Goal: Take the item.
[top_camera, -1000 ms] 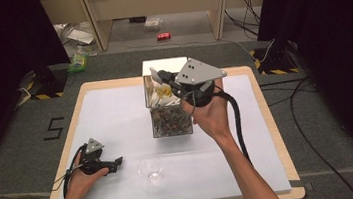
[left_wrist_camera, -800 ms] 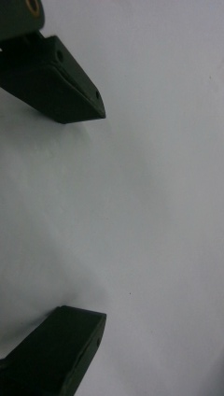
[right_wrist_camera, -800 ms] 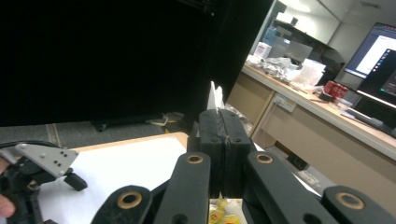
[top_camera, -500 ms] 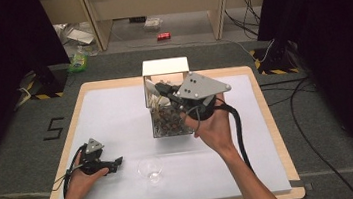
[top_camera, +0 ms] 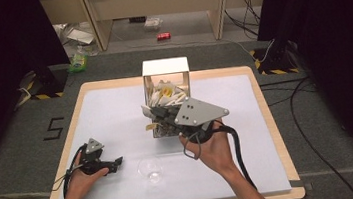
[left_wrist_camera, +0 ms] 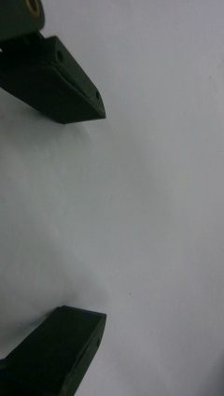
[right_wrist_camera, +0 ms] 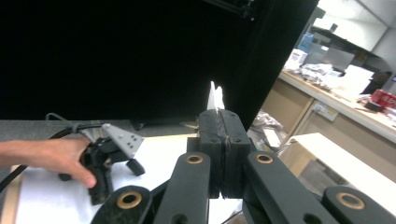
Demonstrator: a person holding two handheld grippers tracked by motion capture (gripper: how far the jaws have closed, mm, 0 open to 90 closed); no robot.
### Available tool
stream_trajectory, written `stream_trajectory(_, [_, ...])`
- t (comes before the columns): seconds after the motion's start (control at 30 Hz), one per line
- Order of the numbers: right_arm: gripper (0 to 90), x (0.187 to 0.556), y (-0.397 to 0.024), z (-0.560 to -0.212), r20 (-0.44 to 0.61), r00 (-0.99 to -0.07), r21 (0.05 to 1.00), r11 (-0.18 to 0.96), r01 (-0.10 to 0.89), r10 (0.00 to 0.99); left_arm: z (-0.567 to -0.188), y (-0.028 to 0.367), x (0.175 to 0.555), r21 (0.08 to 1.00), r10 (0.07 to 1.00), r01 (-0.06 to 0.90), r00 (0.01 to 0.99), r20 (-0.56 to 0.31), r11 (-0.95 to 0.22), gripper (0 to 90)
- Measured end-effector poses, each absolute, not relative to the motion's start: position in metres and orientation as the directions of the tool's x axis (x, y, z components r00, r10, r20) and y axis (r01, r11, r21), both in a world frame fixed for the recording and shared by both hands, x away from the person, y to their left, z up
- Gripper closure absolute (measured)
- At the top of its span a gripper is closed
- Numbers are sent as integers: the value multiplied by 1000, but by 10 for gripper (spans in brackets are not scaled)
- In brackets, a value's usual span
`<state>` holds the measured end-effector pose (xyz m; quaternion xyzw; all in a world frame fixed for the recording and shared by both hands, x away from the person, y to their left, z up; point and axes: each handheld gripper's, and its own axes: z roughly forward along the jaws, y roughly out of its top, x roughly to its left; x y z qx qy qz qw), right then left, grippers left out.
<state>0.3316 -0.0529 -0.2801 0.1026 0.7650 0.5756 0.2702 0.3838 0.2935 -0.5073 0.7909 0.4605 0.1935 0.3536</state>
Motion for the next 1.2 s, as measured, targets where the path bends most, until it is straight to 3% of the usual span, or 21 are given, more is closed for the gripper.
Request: stream_trajectory(1.2, [900, 313, -38, -332, -230, -899, 925, 370, -83, 374, -507, 294, 384, 739, 865, 591, 501, -22, -323, 33])
